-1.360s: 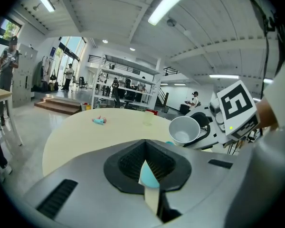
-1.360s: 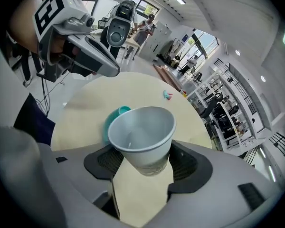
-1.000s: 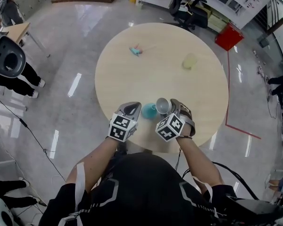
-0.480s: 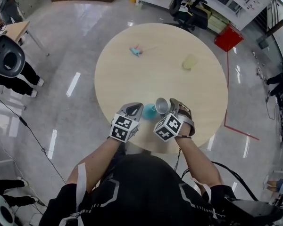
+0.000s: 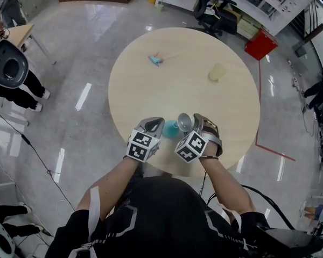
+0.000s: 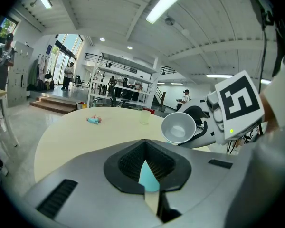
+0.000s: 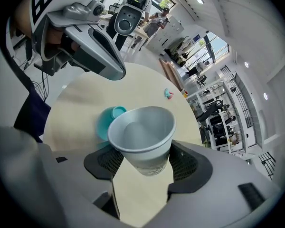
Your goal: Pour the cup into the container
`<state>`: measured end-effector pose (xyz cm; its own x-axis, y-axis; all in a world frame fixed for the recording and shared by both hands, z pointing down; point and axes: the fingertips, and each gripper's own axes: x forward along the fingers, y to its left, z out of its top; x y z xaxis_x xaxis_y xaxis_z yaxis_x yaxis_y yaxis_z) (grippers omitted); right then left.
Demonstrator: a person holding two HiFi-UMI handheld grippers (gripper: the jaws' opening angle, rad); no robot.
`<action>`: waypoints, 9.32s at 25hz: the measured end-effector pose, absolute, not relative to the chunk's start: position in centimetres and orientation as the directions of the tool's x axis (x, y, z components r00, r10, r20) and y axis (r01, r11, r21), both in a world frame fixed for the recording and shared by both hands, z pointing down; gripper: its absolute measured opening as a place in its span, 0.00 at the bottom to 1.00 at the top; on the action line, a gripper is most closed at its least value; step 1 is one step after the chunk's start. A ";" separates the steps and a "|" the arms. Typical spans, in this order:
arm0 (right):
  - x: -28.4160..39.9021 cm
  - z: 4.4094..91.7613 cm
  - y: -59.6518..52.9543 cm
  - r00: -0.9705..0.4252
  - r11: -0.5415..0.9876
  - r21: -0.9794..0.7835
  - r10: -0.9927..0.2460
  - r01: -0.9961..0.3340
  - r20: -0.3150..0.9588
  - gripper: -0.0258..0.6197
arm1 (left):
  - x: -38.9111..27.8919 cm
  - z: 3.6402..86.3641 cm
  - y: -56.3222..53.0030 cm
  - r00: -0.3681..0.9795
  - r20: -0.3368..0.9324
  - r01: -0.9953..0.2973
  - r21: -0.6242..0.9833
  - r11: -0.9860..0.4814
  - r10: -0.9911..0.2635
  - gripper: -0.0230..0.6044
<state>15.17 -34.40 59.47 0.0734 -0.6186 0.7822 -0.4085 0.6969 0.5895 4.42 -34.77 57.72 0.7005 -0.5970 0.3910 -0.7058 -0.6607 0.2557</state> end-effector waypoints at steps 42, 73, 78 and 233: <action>14.6 58.5 -34.4 0.155 0.717 0.660 -0.642 -0.224 0.751 0.51 | 4.6 58.0 -34.4 0.713 0.384 -0.695 0.277 -0.664 -0.587 0.02; 15.1 57.7 -34.9 0.180 0.709 0.680 -0.655 -0.188 0.733 0.51 | 4.9 57.6 -34.5 0.720 0.373 -0.689 0.285 -0.666 -0.585 0.02; 14.9 57.4 -34.7 0.179 0.706 0.686 -0.662 -0.178 0.728 0.51 | 4.9 57.4 -34.4 0.718 0.374 -0.692 0.284 -0.664 -0.588 0.02; 27.7 39.0 -25.7 -0.418 0.398 -0.148 -0.895 -0.906 0.153 0.05 | 11.0 41.5 -26.0 0.740 0.224 -0.672 0.293 -0.680 -0.634 0.02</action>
<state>27.72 -25.67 39.03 -0.4182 -0.8954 0.1530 -0.9055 0.3976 -0.1480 11.01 -26.03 41.51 0.7401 -0.6342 0.2236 -0.6717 -0.6803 0.2933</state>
